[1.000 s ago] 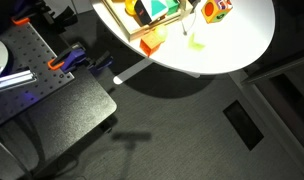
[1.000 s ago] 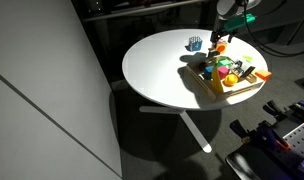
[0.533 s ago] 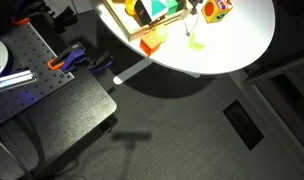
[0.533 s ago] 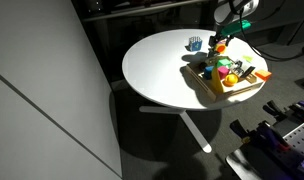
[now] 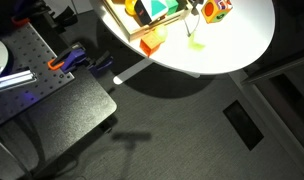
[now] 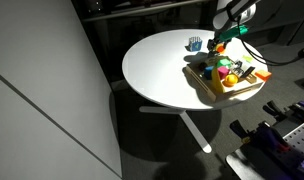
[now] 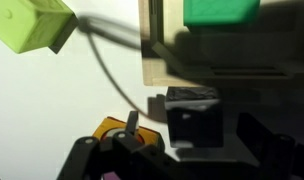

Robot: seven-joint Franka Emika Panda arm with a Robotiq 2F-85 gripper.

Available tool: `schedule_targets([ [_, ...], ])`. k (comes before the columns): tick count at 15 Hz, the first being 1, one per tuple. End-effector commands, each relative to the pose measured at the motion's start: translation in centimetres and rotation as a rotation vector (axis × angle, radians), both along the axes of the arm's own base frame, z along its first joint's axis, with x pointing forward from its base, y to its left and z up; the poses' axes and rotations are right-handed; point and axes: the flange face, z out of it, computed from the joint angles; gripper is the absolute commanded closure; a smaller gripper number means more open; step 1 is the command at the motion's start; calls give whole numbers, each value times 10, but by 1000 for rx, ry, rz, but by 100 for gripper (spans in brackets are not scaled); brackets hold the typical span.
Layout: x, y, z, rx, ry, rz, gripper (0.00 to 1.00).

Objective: Put the gray block on the tray

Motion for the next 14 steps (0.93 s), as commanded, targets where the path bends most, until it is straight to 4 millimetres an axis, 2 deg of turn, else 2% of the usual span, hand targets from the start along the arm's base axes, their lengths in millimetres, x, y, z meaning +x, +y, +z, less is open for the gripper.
schedule_targets([
  [1, 8, -5, -6, -11, -24, 32, 0],
  [7, 7, -4, -19, -15, -42, 50, 0],
  [8, 7, -4, -20, -14, -44, 51, 25],
  [9, 7, -5, -22, -16, -48, 53, 26],
  [12, 7, -5, -24, -17, -58, 61, 51],
  [14, 7, -4, -18, -16, -59, 56, 66],
])
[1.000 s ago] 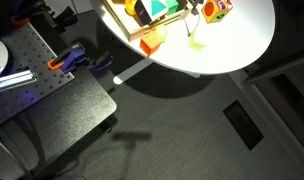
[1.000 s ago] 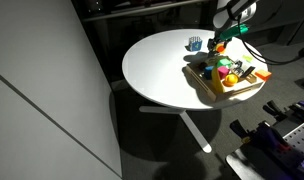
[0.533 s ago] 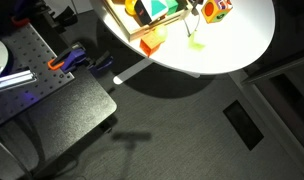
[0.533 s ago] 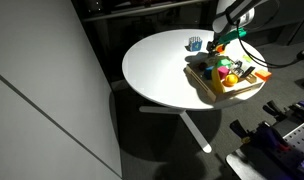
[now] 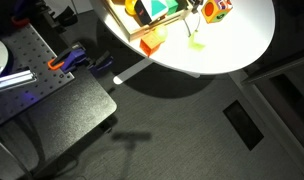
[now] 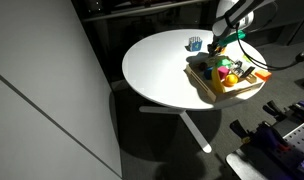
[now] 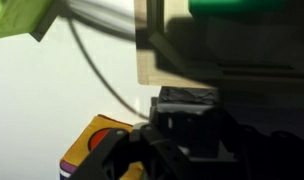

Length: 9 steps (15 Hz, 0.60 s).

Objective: Put the gray block on the tray

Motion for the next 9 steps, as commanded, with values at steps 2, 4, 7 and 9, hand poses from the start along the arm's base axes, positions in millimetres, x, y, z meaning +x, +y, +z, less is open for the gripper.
schedule_targets([
  [2, 3, -2, 15, -4, -9, 11, 69],
  [4, 0, 0, 25, -4, -10, 8, 72],
  [7, -3, 4, 44, 1, -25, 20, 72],
  [9, -8, 7, 58, 1, -27, 27, 72],
])
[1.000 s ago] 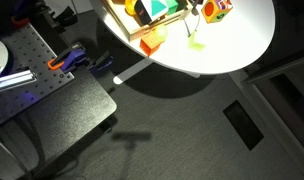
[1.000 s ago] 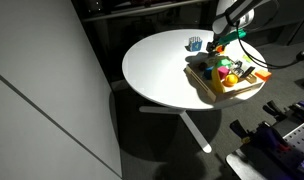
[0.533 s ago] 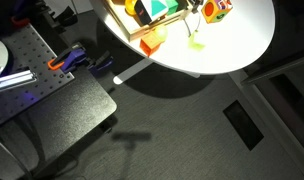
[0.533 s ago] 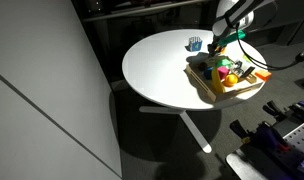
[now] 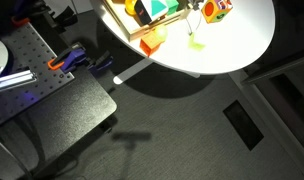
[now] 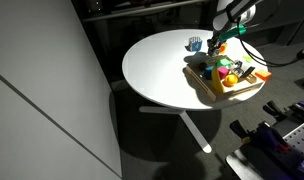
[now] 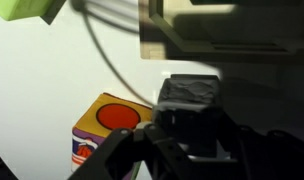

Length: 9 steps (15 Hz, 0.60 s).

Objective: Put the gray block on the tray

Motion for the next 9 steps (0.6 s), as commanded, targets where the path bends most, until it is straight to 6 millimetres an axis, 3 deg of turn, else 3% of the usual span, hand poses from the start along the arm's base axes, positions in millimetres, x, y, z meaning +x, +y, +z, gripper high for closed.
schedule_targets([
  [1, -16, 4, 33, 5, 11, 27, 72],
  [9, -65, 15, 73, 10, 78, 78, 72],
])
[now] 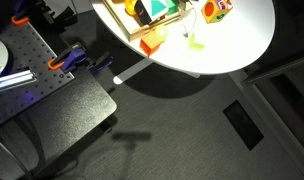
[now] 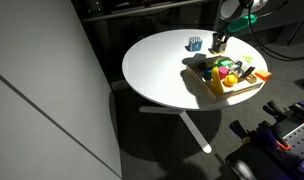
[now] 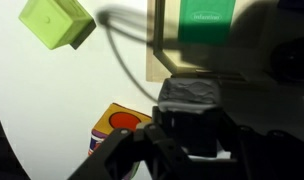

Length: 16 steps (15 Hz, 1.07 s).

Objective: Put the gray block on the tray

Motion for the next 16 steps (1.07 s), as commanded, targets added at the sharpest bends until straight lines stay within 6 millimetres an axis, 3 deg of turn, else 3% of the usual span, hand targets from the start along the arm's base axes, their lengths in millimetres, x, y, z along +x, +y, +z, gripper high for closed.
schedule_targets([
  [1, -33, 8, 21, -3, 33, 49, 72],
  [9, -80, 41, 12, -12, 66, 134, 72],
  [16, -101, 72, -6, -29, 79, 213, 72],
])
